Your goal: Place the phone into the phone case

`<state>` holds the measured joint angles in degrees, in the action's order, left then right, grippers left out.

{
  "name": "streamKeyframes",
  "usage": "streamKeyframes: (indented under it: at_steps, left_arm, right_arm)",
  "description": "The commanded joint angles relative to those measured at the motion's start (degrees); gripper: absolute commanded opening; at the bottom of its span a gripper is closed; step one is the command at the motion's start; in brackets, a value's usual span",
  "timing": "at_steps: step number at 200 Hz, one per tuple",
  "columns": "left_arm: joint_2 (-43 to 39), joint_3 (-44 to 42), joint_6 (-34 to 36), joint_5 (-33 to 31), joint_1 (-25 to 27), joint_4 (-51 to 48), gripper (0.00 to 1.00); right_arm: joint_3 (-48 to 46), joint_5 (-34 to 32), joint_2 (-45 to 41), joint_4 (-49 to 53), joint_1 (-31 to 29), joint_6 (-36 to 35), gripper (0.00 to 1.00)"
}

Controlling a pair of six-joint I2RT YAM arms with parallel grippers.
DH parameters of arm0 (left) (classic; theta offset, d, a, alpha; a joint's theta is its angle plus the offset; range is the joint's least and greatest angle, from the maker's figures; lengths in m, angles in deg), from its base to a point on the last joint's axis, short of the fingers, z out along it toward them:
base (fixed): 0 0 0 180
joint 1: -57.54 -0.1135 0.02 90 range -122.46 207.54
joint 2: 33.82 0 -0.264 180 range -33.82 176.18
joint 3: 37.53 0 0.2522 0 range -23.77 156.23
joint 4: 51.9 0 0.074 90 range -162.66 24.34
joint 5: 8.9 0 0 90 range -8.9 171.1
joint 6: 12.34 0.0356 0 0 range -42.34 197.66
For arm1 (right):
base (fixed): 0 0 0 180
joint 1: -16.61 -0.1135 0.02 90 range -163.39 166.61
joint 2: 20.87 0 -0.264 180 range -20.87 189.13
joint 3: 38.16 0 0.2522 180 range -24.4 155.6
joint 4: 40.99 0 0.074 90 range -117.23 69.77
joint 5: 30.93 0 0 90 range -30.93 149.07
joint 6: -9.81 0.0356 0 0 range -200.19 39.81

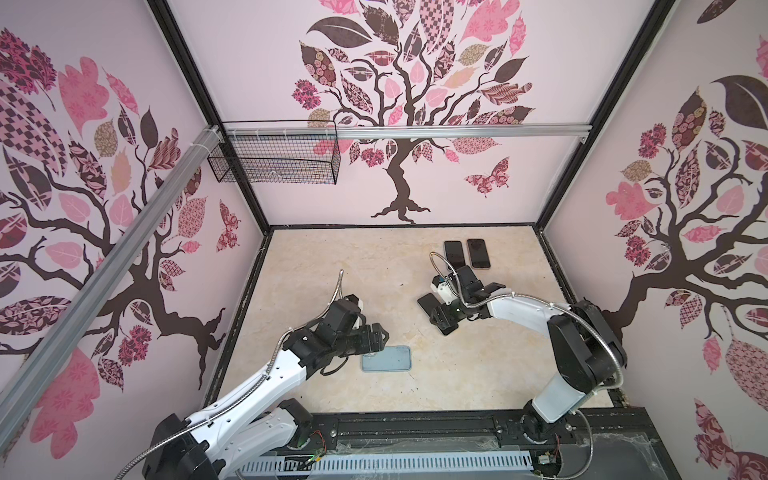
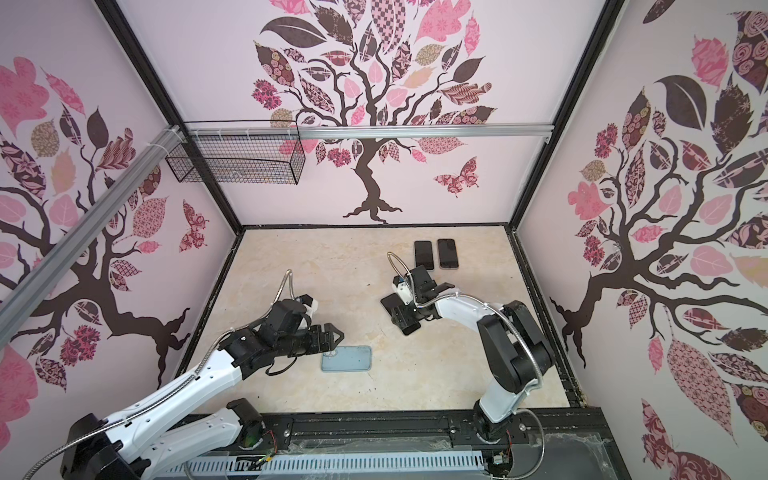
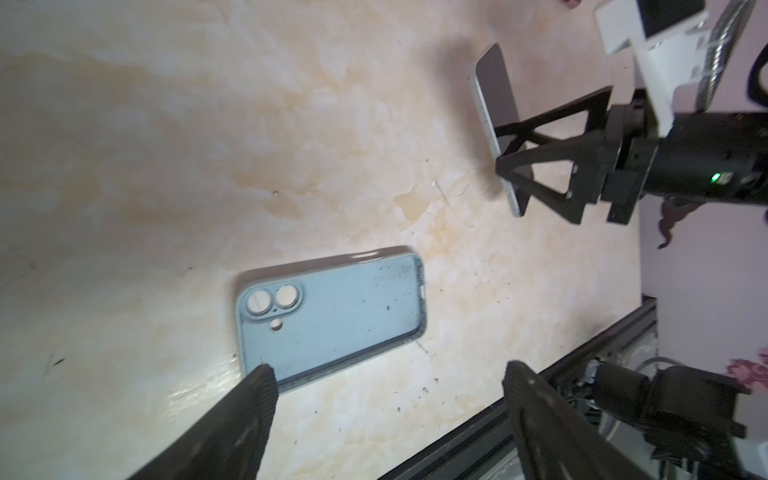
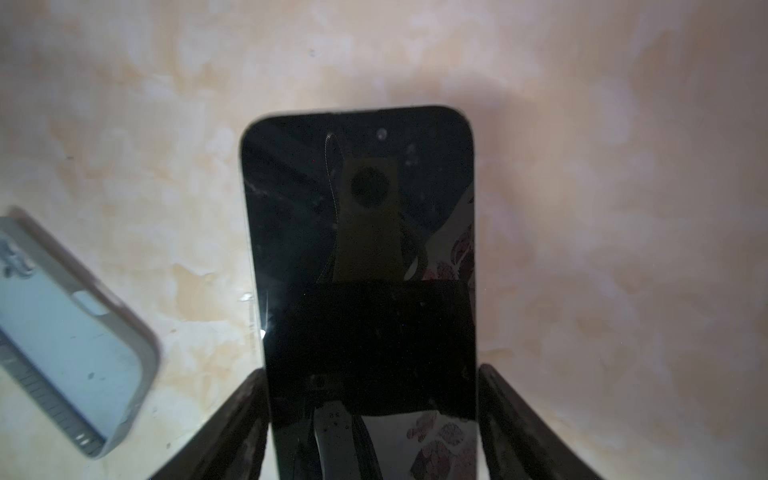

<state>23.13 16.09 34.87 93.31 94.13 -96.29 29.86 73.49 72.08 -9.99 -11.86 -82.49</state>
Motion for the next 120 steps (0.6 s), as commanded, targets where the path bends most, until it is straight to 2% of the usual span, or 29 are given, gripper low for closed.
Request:
streamKeyframes:
  at_steps: [1,66,120]
  left_arm:
    - [1.36,2.73,-2.86,10.1,-3.06,8.83,0.89]
    - [5.93,3.59,-6.61,25.07,-10.69,19.18,0.77]
    - [11.51,4.54,-6.96,28.09,-11.48,21.28,0.66]
  right_arm:
    - [-0.23,4.93,-5.76,-5.01,-1.11,2.58,0.15]
    - [-6.21,5.41,-13.91,-10.77,-6.89,4.64,0.1]
    - [-7.97,3.91,-17.19,-14.68,-13.58,7.11,0.1]
